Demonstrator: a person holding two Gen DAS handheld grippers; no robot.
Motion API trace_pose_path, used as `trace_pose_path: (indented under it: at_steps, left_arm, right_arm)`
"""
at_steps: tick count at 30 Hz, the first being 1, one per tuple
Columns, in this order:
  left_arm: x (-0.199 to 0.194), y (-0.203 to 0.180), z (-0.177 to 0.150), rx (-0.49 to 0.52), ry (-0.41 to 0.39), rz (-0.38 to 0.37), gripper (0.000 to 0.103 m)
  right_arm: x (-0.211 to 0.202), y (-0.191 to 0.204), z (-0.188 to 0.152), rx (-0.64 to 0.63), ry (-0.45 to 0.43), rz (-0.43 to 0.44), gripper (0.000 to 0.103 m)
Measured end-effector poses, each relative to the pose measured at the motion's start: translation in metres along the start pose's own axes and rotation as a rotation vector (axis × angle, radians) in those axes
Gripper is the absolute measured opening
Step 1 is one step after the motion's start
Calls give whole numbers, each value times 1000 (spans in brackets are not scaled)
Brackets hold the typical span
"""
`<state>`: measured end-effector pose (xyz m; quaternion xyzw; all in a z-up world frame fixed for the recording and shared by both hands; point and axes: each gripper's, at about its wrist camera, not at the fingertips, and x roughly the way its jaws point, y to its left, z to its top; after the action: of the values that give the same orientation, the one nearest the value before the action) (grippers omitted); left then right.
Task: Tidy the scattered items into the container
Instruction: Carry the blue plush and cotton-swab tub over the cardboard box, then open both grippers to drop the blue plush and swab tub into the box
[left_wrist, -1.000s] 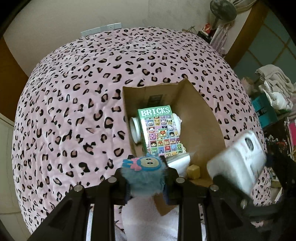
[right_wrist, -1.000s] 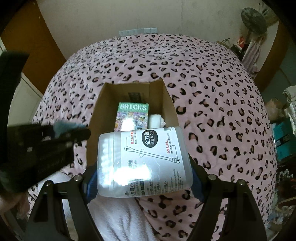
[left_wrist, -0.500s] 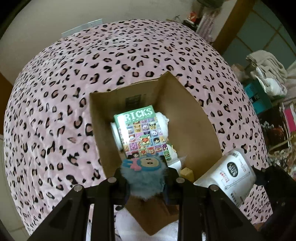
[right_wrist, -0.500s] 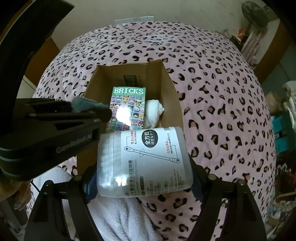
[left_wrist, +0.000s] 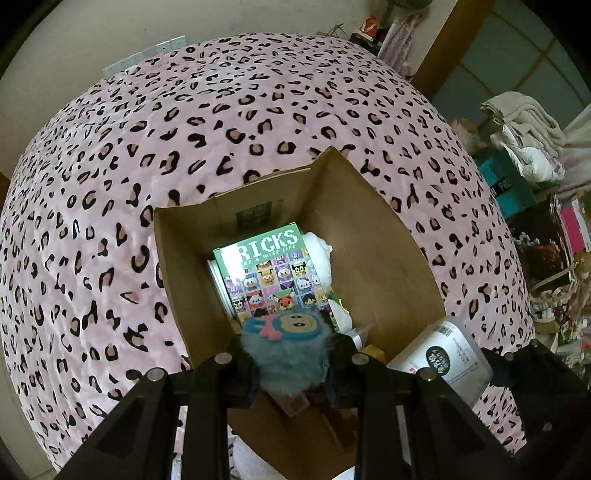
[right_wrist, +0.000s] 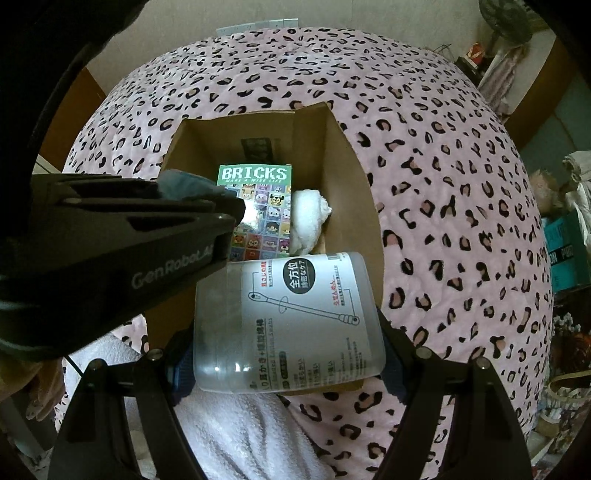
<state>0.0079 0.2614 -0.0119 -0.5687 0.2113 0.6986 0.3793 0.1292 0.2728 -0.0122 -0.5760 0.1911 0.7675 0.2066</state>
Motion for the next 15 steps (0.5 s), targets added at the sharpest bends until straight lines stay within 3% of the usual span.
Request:
trace_pose_path:
  at_steps: [9, 15]
  left_arm:
    - [6, -11, -1, 19, 16, 6, 29]
    - [10, -8, 2, -10, 48, -11, 52]
  right_arm:
    - [6, -6, 0, 13, 8, 4, 80]
    - [6, -10, 0, 29, 0, 23, 80]
